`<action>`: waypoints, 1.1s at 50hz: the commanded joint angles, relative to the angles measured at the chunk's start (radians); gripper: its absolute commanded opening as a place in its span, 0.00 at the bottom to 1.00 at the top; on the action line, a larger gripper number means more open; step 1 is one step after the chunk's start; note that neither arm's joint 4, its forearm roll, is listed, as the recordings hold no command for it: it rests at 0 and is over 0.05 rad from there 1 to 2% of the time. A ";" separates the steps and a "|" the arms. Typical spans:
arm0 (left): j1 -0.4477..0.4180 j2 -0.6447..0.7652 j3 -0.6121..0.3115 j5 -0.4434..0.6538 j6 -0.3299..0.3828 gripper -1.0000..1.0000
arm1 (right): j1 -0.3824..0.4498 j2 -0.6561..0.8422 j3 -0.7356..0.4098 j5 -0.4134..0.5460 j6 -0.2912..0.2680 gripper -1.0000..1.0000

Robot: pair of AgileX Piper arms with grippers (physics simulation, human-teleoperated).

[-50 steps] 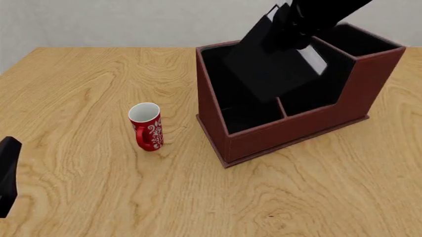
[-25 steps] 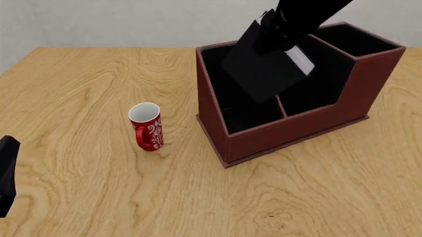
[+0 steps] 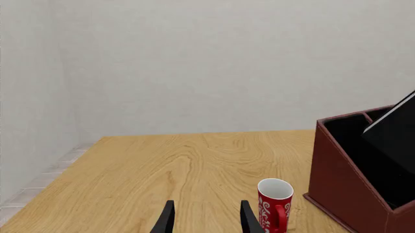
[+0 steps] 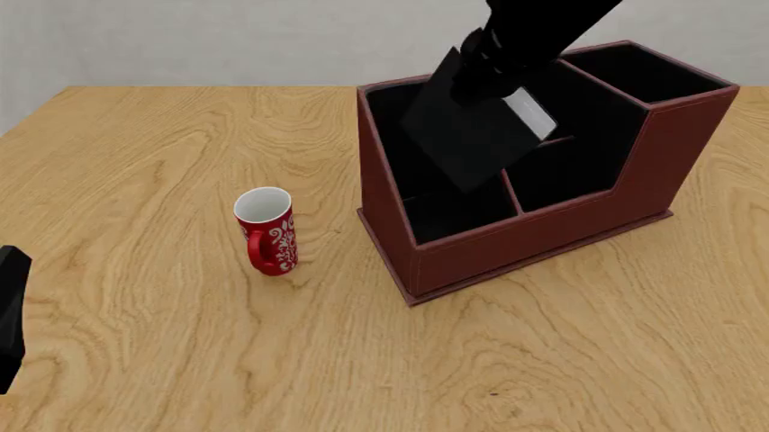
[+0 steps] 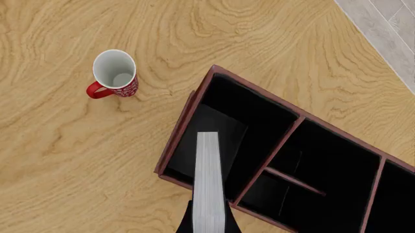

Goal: Pick up the book and place it in the left compartment of the caddy.

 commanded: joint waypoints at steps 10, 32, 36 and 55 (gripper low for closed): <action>0.012 0.000 0.010 -0.012 -0.004 1.00 | -0.019 0.062 -0.041 -0.002 0.026 0.00; 0.015 0.000 -0.009 0.002 -0.004 1.00 | -0.040 0.075 0.074 -0.111 0.045 0.00; 0.016 0.000 -0.017 0.008 -0.003 1.00 | -0.044 0.075 0.089 -0.123 0.045 0.00; 0.014 0.000 -0.009 0.002 -0.004 1.00 | -0.064 0.102 0.136 -0.186 0.049 0.00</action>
